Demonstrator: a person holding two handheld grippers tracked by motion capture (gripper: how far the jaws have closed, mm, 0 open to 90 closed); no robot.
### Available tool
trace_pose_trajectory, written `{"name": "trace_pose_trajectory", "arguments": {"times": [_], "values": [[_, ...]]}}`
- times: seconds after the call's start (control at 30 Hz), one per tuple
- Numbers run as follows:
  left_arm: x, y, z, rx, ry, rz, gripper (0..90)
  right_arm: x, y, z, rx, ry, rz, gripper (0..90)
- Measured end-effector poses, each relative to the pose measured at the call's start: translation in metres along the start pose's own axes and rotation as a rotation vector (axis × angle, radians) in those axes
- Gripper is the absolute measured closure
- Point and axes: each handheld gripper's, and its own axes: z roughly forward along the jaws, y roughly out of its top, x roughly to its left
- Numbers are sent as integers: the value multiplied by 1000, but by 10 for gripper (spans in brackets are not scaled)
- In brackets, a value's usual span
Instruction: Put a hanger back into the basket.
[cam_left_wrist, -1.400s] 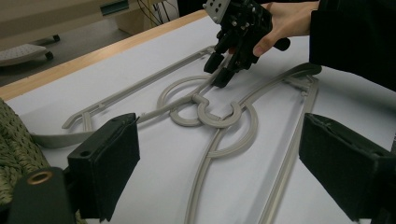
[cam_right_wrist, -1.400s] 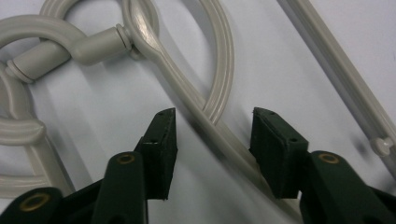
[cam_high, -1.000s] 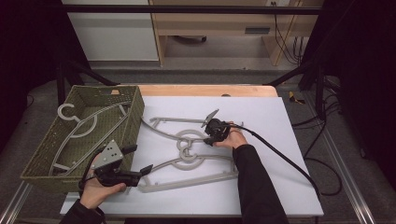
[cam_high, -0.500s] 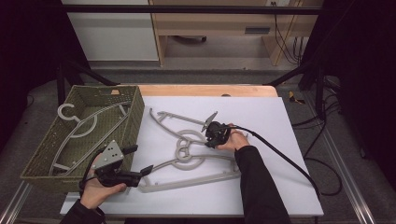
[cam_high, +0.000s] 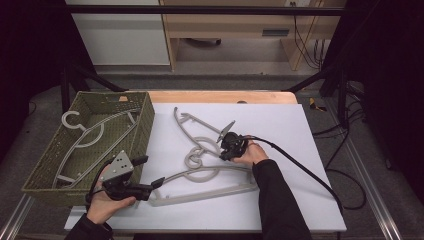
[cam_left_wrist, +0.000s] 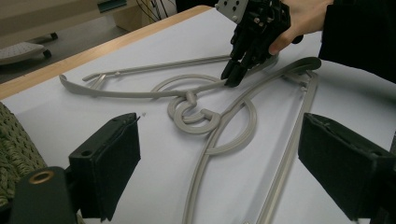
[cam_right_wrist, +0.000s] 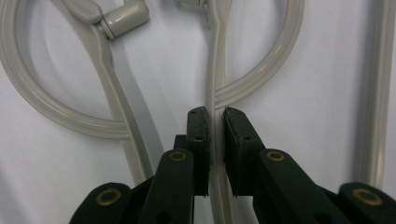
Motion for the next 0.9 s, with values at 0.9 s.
{"name": "trace_pose_trajectory", "arguments": {"times": [0.9], "values": [[0, 0, 0, 1, -7, 2, 122, 7, 28, 8, -87, -42, 79, 642]]}}
